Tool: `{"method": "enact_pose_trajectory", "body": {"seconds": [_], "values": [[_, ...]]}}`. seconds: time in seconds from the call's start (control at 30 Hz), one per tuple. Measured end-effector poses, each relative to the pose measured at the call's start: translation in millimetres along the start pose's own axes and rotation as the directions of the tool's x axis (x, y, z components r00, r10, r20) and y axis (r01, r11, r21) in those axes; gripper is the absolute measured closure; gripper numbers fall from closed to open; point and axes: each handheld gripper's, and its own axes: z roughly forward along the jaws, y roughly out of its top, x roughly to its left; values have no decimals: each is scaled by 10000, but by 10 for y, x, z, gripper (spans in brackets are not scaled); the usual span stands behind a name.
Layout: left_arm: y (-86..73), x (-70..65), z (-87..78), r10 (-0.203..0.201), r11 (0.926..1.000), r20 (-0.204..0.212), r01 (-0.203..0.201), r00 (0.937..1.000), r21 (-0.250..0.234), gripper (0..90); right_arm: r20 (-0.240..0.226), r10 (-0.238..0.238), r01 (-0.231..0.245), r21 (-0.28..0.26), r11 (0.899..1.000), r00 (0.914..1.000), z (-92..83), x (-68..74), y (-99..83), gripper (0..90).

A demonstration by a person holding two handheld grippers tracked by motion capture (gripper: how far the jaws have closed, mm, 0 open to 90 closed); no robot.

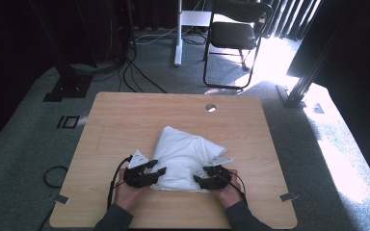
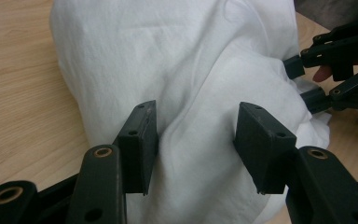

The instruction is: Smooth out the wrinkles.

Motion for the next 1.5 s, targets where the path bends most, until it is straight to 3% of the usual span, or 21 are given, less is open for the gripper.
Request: {"method": "enact_pose_trajectory", "body": {"seconds": [0.1,0.17,0.37,0.53,0.63,0.7,0.77,0.87,1.0,1.13,1.3,1.5], "values": [[14,89,64,-277,9993,-79,275,9996,-240,498,144,125,-124,-66,9999,9998,75,-80,83,417],[56,144,111,-332,9990,-368,321,9988,-305,499,163,235,-232,-138,9996,9996,144,-144,151,417],[242,383,305,-899,9951,-1227,840,9884,-528,494,441,582,-568,-338,9978,9973,385,-315,414,423],[361,571,432,-1411,9882,-1181,1327,9829,-764,491,501,882,-854,-545,9949,9948,532,-476,568,422],[394,594,469,-1473,9871,-1116,1390,9828,-789,491,740,1100,-1054,-626,9925,9912,545,-578,605,435],[397,581,473,-1390,9880,-1150,1299,9836,-830,484,583,1324,-1290,-591,9899,9895,533,-634,605,451],[398,572,466,-1330,9889,-1183,1237,9840,-827,472,465,1242,-1209,-679,9903,9912,459,-646,611,491],[418,577,376,-1506,9841,-1144,1380,9820,-1115,459,525,1445,-1365,-1325,9817,9881,288,-667,635,505],[423,584,219,-1429,9828,-1128,1275,9833,-1336,447,834,1549,-1366,-1925,9717,9844,76,-695,616,467],[386,617,5,-1296,9826,-1406,1081,9815,-1508,437,995,1825,-1557,-2305,9605,9782,-130,-722,469,425],[288,659,-203,-1304,9832,-1723,1049,9764,-1496,435,1257,2005,-1678,-2311,9584,9716,-319,-747,258,406],[177,678,-345,-1391,9824,-1841,1122,9730,-1491,435,1572,1987,-1626,-2164,9627,9674,-437,-764,100,399]]}}
